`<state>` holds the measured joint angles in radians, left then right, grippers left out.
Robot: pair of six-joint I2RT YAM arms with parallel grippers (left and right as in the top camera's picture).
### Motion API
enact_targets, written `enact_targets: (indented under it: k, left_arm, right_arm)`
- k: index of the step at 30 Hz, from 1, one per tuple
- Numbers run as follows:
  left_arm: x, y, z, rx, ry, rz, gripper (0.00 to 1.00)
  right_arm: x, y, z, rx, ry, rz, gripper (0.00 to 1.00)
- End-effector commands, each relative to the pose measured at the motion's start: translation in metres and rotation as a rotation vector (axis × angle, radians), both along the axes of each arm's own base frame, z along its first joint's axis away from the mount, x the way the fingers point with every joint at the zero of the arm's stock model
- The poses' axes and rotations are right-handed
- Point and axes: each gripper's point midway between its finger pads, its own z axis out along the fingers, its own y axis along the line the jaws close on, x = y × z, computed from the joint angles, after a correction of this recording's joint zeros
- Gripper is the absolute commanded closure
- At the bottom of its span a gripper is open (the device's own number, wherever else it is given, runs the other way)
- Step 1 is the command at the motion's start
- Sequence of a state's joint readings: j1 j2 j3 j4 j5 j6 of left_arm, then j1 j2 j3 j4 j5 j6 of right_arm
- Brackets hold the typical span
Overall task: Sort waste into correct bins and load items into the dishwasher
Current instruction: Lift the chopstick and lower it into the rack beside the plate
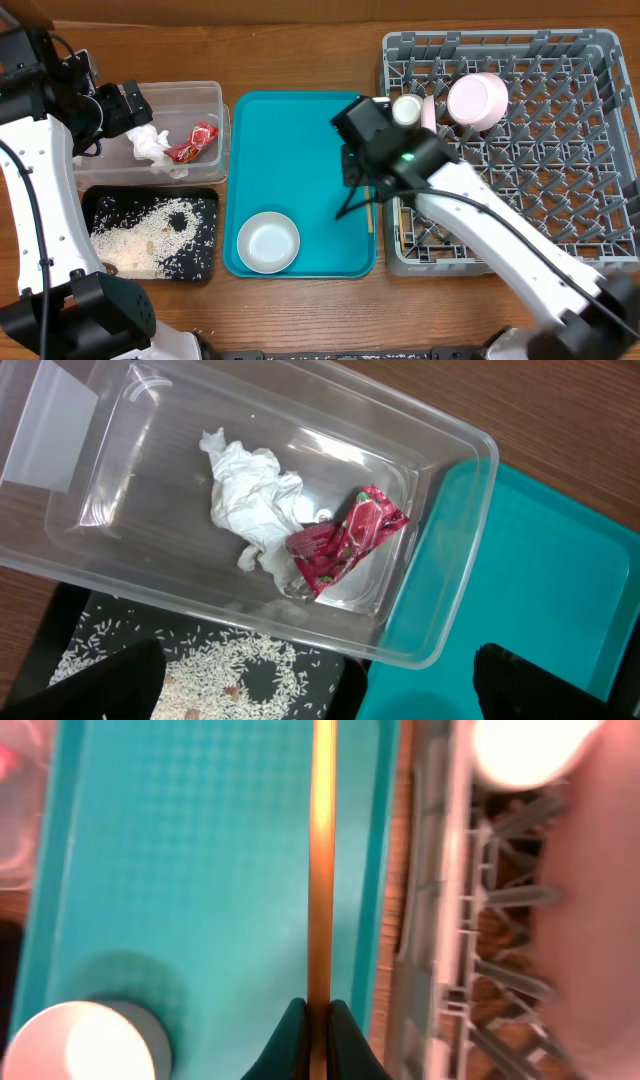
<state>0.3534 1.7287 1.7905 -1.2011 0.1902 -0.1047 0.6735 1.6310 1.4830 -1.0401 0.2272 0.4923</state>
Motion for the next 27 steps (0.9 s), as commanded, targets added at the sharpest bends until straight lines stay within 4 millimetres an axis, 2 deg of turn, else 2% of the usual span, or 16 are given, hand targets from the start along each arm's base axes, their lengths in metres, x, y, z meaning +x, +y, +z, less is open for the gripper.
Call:
enact_targets:
  k: [1,4,8,12,17,19,24,27]
  left_arm:
    - [0.002,-0.001,0.015,0.003,-0.042,0.002,0.0]
    - [0.002,-0.001,0.015,0.003,-0.042,0.002,0.0]
    - [0.002,-0.001,0.015,0.004,-0.042,0.002,0.0]
    - [0.002,-0.001,0.015,0.004,-0.042,0.002,0.0]
    - [0.002,-0.001,0.015,0.004,-0.042,0.002,0.0]
    - [0.002,-0.001,0.015,0.004,-0.042,0.002,0.0]
    - [0.002,-0.001,0.015,0.003,-0.042,0.002,0.0]
    - [0.002,-0.001,0.015,0.004,-0.042,0.002,0.0]
  right_arm:
    - [0.0,-0.024,0.05,0.055,-0.101,-0.023,0.96]
    - [-0.002,-0.059,0.068,0.053,-0.125,-0.081,0.96]
    - [0.001,-0.103,0.076,0.024,-0.125,-0.144,0.96]
    - [0.002,-0.132,0.066,0.004,-0.058,-0.111,0.96]
    - [0.006,-0.17,0.042,-0.025,0.034,-0.198,0.96]
    - [0.01,-0.178,0.026,-0.064,0.083,-0.166,0.96]
    - [0.02,-0.176,-0.007,-0.108,0.174,-0.089,0.96]
    - [0.023,-0.176,-0.019,-0.117,0.204,-0.09,0.96]
